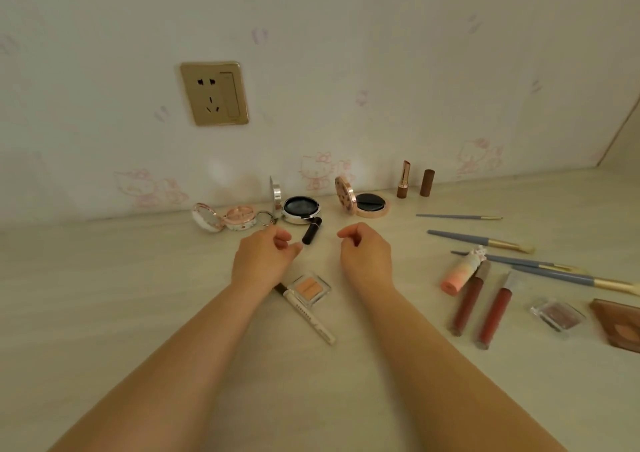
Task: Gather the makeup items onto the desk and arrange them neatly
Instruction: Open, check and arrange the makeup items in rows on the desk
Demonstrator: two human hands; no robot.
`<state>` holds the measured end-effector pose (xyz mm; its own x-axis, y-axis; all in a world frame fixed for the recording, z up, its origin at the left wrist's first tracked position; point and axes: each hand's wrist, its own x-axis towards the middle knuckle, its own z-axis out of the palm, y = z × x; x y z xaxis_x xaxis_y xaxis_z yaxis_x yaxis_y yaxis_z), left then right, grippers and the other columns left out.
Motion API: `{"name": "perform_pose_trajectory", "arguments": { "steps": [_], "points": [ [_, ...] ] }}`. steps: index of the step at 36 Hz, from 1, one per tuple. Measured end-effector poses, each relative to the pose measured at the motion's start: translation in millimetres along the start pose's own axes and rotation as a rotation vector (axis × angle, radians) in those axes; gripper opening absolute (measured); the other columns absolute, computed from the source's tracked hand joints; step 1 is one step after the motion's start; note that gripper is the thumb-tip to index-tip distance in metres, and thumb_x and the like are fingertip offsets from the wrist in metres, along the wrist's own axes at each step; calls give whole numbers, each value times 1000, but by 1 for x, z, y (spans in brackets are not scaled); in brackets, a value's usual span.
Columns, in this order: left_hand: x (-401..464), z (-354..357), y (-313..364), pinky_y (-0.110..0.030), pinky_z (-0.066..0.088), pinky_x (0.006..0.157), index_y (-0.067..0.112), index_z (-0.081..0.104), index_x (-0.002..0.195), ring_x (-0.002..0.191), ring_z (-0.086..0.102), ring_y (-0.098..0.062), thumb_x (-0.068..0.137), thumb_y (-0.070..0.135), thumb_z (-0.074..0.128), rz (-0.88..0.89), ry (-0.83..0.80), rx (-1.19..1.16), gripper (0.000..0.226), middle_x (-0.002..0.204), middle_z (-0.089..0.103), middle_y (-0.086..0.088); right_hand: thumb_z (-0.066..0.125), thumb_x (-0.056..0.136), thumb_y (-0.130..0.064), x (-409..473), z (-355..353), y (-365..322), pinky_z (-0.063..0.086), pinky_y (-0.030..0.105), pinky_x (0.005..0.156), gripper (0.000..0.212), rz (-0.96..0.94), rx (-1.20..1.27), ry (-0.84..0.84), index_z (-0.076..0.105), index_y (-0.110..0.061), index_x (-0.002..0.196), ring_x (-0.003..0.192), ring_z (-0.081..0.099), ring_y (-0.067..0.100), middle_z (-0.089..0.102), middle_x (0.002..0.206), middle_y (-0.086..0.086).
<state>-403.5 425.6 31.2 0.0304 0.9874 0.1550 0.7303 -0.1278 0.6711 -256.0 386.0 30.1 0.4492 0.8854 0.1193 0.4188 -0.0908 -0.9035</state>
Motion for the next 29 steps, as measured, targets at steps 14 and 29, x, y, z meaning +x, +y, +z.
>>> {"name": "perform_pose_trajectory", "arguments": {
  "steps": [14, 29],
  "points": [
    [22, 30, 10, -34, 50, 79, 19, 68, 97, 92, 63, -18, 78, 30, 68, 107, 79, 53, 22, 94, 69, 2, 50, 89, -6, 21, 20, 5, 37, 18, 71, 28, -315, -221, -148, 64, -18, 110, 82, 50, 14, 57, 94, 2],
    [11, 22, 13, -14, 43, 73, 23, 64, 112, 85, 57, 2, 87, 40, 59, 326, -2, -239, 30, 99, 62, 12, 51, 94, -20, 15, 8, 0, 40, 12, 63, 8, -133, 215, -105, 56, -15, 98, 67, 53, 1, 58, 74, -8]
  ]
}}
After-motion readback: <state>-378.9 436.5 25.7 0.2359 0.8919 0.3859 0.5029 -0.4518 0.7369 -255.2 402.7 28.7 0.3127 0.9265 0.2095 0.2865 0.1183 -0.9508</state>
